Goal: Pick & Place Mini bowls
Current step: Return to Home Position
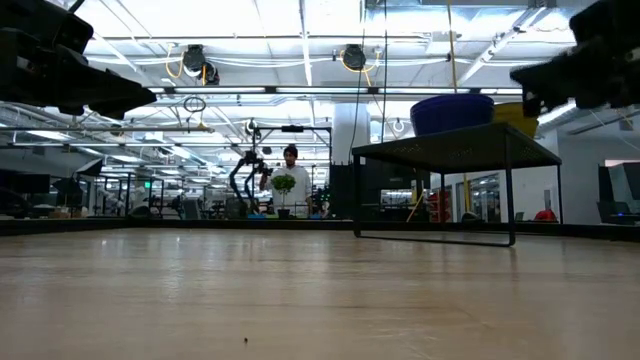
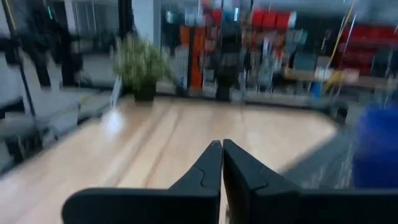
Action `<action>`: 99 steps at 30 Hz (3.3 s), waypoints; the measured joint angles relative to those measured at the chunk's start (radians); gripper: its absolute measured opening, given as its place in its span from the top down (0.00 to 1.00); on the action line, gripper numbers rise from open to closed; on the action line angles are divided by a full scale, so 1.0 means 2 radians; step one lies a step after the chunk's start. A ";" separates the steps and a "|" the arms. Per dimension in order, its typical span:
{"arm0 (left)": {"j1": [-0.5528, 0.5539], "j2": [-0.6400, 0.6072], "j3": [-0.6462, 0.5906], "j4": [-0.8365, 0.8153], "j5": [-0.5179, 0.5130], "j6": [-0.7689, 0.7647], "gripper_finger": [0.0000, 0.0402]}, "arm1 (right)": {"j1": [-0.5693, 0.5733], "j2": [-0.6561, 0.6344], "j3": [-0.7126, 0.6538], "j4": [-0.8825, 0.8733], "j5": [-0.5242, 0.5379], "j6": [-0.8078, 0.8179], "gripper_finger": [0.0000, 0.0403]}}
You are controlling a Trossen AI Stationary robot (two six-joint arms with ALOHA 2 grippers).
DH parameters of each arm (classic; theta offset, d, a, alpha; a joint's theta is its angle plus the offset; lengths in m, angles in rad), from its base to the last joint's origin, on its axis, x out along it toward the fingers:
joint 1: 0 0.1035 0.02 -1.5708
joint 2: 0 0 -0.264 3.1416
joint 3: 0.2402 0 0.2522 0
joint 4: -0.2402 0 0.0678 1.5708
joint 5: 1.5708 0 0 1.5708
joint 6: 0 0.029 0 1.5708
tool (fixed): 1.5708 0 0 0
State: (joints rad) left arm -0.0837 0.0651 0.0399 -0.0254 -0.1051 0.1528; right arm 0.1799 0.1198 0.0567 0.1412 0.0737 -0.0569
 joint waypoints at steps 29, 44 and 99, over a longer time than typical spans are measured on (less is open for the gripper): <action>0.000 0.000 0.000 0.000 0.000 0.000 0.51 | -0.001 -0.004 -0.021 -0.023 0.002 0.127 0.99; 0.000 0.000 0.000 0.000 0.000 0.000 0.51 | -0.001 -0.004 -0.021 -0.023 0.002 0.127 0.99; 0.000 0.000 0.000 0.000 0.000 0.000 0.51 | -0.001 -0.004 -0.021 -0.023 0.002 0.127 0.99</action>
State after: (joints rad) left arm -0.0834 0.0654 0.0399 -0.0257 -0.1051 0.1528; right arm 0.1786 0.1112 0.0147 0.0958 0.0769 0.1974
